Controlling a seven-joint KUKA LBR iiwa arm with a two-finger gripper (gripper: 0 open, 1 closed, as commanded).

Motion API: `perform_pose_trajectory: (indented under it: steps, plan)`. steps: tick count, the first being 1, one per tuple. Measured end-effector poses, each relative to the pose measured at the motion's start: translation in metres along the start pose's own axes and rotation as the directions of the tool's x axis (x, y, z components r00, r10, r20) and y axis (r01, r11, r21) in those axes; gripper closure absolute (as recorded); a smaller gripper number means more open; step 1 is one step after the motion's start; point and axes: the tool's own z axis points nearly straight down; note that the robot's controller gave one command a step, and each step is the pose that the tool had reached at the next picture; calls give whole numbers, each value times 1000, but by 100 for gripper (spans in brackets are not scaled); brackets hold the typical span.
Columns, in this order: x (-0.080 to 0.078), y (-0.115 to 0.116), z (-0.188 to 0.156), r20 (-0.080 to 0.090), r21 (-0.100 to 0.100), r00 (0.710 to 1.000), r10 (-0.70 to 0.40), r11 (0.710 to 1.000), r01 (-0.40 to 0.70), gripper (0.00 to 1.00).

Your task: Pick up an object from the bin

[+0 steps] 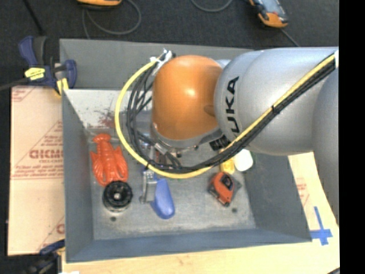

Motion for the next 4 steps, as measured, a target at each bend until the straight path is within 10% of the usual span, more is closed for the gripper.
perform_pose_trajectory:
  steps: [2, 4]
  plan:
    - [4, -7, 32, 13, 0, 998, -56, 998, 56, 0]
    - [12, 17, 75, 7, 3, 922, -386, 922, 386, 0]
